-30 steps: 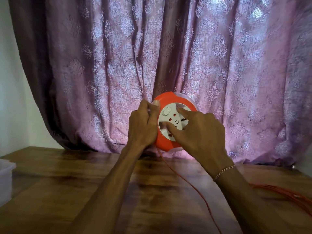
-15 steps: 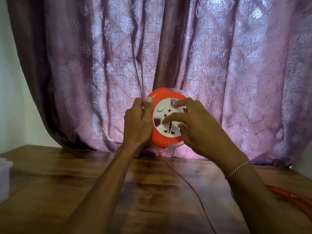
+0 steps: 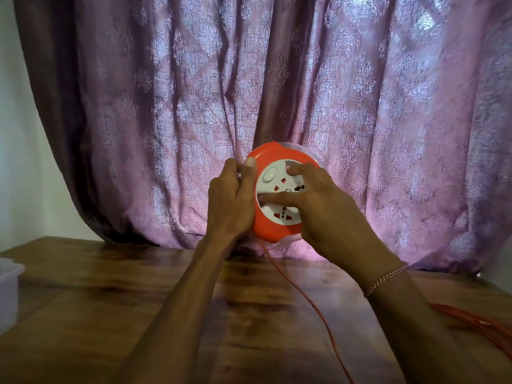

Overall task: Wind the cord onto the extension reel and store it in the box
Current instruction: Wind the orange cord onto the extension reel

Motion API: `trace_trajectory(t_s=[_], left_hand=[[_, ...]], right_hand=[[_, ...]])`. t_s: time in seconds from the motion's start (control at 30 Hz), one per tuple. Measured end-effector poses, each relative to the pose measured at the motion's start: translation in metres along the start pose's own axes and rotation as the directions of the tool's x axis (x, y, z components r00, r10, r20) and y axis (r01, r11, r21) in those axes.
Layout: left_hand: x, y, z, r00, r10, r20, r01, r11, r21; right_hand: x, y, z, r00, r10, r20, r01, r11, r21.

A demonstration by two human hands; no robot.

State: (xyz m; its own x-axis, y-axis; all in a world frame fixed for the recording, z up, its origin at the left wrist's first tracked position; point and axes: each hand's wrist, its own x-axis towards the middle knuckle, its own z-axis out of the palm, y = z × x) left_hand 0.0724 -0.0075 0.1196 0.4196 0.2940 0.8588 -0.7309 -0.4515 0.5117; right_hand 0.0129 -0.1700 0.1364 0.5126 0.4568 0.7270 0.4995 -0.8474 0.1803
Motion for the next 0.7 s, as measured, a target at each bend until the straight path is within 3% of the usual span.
trace_trajectory(t_s=[0.17,0.27,0.4,0.53,0.7], left_hand=[[0.0,-0.005,0.003,1.0,0.013,0.025,-0.014,1.0,0.016],[-0.001,-0.004,0.003,1.0,0.007,0.027,-0.008,1.0,0.03],[-0.004,0.003,0.003,0.999,0.0,0.046,-0.001,1.0,0.031],[-0.005,0.007,0.004,0.999,-0.001,0.047,0.001,1.0,0.014],[-0.003,0.006,0.002,0.999,-0.014,0.03,0.015,0.999,-0.028]], right_hand=[[-0.002,0.006,0.01,0.995,0.028,-0.097,-0.032,0.999,-0.04],[-0.002,0.002,0.011,0.966,0.185,-0.181,-0.187,0.982,0.005],[-0.001,0.001,0.014,0.874,0.382,-0.299,-0.351,0.924,0.155],[-0.001,0.003,0.009,0.898,0.332,-0.288,-0.308,0.943,0.126],[-0.001,0.006,-0.006,0.952,0.158,-0.263,-0.138,0.986,0.093]])
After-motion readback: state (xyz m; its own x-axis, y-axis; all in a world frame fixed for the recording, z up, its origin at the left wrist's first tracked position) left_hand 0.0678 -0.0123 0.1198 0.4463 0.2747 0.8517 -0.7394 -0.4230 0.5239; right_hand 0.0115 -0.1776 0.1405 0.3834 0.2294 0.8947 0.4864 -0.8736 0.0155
